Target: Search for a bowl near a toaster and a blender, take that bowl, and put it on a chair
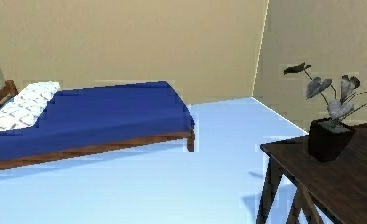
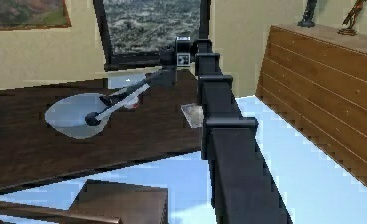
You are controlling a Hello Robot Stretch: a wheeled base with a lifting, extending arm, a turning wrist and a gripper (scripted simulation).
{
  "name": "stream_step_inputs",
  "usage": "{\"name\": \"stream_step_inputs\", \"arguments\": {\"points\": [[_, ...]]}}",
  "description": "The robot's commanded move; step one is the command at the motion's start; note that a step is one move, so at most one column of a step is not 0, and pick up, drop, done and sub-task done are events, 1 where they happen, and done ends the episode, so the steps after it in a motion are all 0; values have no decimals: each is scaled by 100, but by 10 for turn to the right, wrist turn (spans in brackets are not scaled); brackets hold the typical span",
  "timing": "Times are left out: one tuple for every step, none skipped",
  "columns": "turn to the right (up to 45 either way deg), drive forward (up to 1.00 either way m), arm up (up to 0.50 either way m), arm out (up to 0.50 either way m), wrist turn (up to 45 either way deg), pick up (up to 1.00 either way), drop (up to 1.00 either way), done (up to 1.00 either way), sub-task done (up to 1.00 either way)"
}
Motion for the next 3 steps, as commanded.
{"name": "stream_step_inputs", "arguments": {"points": [[0, 0, -50, 0, 0, 0, 0, 0, 0], [0, 0, 0, 0, 0, 0, 100, 0, 0], [0, 0, 0, -10, 0, 0, 0, 0, 0]]}}
